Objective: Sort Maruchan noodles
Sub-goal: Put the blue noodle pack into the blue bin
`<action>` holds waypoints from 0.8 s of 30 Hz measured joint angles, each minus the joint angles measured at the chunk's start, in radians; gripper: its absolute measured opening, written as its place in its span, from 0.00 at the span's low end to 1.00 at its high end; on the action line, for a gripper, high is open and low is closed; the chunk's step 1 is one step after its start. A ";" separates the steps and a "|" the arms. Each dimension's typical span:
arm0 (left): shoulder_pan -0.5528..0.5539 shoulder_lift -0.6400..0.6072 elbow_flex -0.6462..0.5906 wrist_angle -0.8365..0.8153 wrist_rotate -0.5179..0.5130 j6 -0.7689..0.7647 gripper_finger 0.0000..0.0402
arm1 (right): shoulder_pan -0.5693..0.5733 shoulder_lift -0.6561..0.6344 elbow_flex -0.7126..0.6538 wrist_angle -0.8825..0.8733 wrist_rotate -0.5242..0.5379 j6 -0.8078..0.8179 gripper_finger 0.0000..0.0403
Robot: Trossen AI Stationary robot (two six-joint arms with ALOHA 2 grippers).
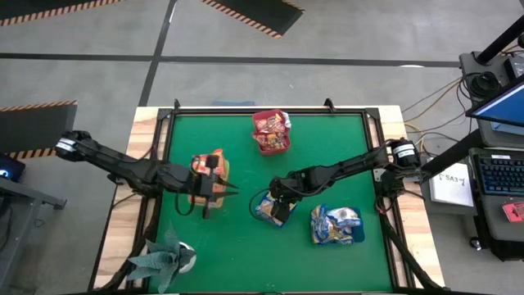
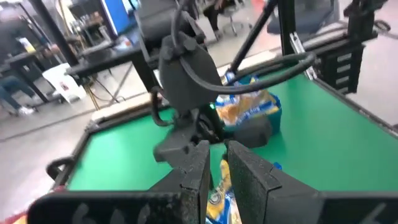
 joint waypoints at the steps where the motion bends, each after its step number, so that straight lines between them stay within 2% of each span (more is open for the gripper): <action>1: 0.000 -0.019 -0.004 0.000 0.000 0.006 0.11 | 0.000 0.006 -0.001 0.023 0.000 0.000 0.55; 8: 0.000 -0.129 -0.050 0.025 -0.003 0.027 0.11 | 0.000 0.030 -0.004 0.038 0.002 -0.003 0.47; 15: 0.000 -0.174 -0.061 0.038 -0.003 -0.002 0.11 | 0.000 0.085 0.000 0.073 0.002 -0.005 0.35; 24: 0.000 -0.168 -0.065 0.038 -0.003 -0.006 0.11 | 0.000 0.074 0.001 0.068 0.002 -0.006 0.06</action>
